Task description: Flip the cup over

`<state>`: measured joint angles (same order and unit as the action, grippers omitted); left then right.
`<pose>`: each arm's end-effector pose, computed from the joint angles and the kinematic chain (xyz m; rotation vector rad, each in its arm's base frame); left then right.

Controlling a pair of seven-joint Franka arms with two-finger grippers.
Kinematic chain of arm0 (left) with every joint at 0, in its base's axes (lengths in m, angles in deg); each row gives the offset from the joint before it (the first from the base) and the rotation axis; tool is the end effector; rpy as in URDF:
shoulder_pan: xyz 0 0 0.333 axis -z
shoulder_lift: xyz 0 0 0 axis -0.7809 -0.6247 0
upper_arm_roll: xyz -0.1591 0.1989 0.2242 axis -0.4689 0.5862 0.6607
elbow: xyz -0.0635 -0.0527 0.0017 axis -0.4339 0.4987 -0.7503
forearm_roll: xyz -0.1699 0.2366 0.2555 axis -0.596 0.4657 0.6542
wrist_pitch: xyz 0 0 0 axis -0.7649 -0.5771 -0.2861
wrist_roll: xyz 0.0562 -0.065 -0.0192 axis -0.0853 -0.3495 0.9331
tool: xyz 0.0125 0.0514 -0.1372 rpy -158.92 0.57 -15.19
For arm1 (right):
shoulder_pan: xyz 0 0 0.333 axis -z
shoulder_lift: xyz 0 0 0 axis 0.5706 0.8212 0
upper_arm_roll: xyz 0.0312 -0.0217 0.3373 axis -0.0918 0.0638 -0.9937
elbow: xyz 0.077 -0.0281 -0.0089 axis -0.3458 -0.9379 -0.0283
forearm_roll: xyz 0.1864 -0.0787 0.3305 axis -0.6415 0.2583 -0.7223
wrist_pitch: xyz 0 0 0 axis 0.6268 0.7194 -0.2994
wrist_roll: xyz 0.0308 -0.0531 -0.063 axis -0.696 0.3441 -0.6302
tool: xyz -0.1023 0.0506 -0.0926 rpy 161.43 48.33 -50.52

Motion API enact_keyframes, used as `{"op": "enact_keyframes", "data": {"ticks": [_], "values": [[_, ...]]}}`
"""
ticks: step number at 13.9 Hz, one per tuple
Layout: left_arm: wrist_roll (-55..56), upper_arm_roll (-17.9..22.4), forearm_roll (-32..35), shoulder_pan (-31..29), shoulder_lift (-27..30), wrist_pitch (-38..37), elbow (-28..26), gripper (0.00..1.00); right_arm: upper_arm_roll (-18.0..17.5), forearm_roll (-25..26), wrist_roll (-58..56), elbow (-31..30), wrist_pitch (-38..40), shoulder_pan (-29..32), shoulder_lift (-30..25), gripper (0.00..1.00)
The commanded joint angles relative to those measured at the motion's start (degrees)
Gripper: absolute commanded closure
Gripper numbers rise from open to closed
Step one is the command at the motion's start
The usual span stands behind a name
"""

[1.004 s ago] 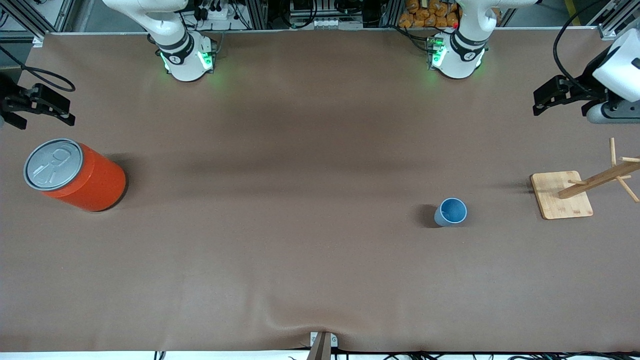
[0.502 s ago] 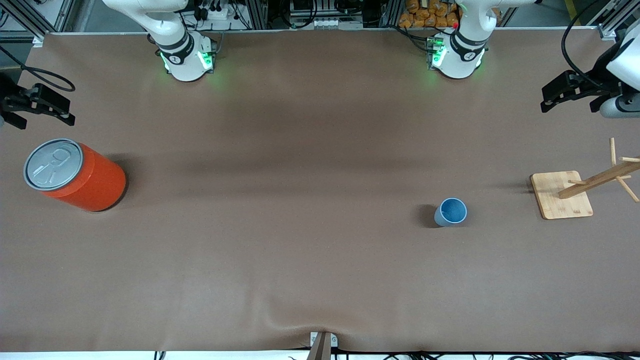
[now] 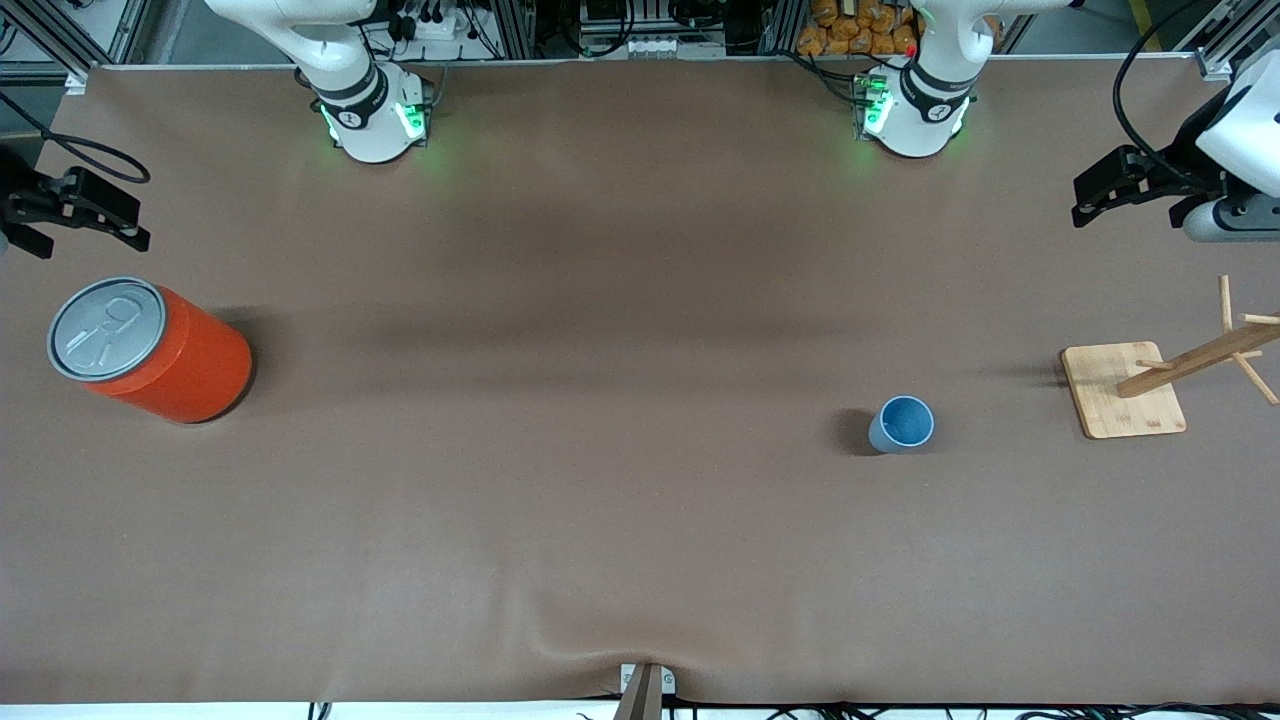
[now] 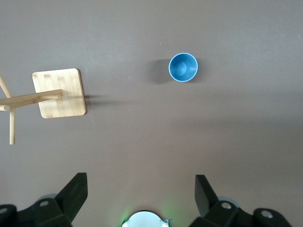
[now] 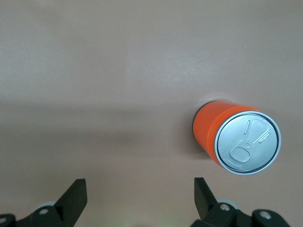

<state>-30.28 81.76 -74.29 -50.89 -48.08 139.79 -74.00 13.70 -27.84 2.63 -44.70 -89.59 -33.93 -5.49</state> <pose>0.5202 -0.0634 0.6455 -3.1191 0.0426 0.1007 0.5383 0.0002 0.6491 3.1376 0.1175 -0.0390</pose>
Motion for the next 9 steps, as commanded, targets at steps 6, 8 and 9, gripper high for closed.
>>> {"op": "enact_keyframes", "data": {"ticks": [6, 8, 9], "values": [[-1.06, -0.71, -0.71, -0.71, 0.31, -0.23, -0.05, 0.00, 0.15, -0.25, -0.25, -0.05, 0.51, 0.19, -0.14, 0.00], [-1.15, -0.71, -0.71, -0.71, 0.31, -0.32, -0.14, 0.00, 0.07, -0.25, -0.25, -0.05, 0.52, 0.10, -0.14, 0.00], [-1.24, -0.71, -0.71, -0.71, 0.31, -0.32, -0.14, 0.00, 0.15, -0.25, -0.25, -0.05, 0.52, 0.19, -0.14, 0.00]]}}
